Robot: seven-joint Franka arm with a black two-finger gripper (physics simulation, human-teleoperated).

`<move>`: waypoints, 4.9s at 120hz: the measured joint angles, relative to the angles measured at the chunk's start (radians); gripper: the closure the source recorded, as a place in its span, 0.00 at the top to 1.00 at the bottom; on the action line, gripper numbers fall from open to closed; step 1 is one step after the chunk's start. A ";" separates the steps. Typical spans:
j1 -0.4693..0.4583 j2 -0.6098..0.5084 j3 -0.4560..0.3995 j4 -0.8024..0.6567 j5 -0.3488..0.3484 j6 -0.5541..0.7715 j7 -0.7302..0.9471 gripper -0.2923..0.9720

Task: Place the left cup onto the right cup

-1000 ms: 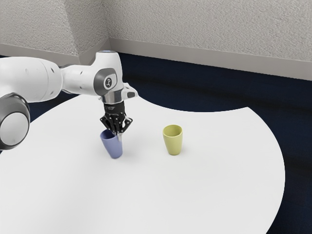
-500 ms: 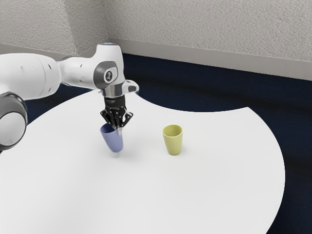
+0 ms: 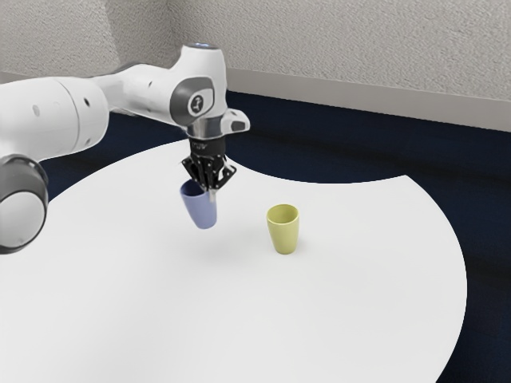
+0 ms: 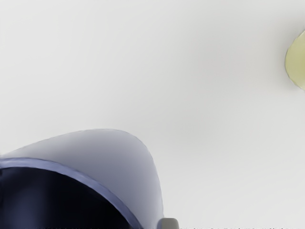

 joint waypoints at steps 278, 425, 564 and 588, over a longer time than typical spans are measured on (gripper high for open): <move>-0.086 0.185 -0.234 0.345 0.230 -0.073 -0.026 0.15; -0.027 0.272 -0.346 0.405 0.331 -0.063 -0.024 0.15; -0.037 0.157 -0.342 0.376 0.321 -0.080 -0.021 0.72; -0.036 0.066 -0.335 0.270 0.311 -0.080 -0.022 0.75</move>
